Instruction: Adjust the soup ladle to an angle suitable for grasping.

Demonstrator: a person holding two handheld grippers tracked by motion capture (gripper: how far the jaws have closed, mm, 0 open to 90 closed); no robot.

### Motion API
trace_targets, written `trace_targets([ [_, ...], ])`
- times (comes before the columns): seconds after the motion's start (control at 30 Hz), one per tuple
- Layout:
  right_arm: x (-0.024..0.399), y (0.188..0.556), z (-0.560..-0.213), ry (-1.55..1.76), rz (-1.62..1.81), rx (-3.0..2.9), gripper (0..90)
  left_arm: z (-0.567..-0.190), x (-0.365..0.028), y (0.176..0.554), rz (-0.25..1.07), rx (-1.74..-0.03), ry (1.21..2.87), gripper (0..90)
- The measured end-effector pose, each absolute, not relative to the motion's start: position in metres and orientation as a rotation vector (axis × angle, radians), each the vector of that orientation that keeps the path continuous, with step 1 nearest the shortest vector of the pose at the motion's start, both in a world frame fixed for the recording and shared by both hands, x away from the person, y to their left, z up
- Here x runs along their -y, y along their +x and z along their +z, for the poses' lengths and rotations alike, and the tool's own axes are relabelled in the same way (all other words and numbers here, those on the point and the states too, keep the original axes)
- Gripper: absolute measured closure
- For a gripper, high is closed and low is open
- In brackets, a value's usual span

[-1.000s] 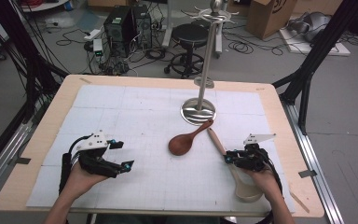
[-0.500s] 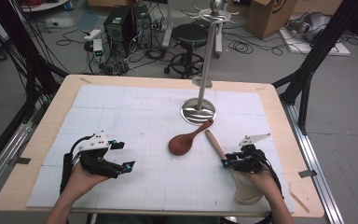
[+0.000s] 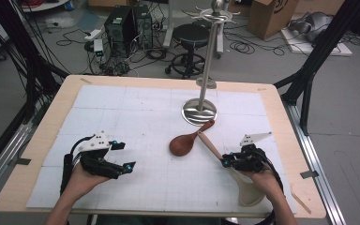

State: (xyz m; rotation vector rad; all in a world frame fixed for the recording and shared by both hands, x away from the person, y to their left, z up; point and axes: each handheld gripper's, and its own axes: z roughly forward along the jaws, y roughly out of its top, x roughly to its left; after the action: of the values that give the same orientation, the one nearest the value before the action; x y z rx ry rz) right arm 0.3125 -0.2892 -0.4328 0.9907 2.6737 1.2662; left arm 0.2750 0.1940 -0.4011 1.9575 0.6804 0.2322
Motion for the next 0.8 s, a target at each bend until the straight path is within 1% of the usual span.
trace_targets([
  [0.13,0.28,0.314,-0.429,0.901,1.249,-2.727,74.0,-0.401,-0.194,0.275,0.232,-0.684,1.954,17.2],
  [0.3,0.277,0.318,-0.431,0.905,1.244,-2.762,73.9,-0.401,-0.194,0.275,0.231,-0.682,1.956,17.2],
  [0.53,0.273,0.327,-0.435,0.952,1.195,-2.836,67.0,-0.401,-0.194,0.274,0.228,-0.683,1.952,17.2],
  [0.8,0.268,0.332,-0.437,0.991,1.166,-2.888,69.5,-0.401,-0.194,0.275,0.229,-0.682,1.954,17.2],
])
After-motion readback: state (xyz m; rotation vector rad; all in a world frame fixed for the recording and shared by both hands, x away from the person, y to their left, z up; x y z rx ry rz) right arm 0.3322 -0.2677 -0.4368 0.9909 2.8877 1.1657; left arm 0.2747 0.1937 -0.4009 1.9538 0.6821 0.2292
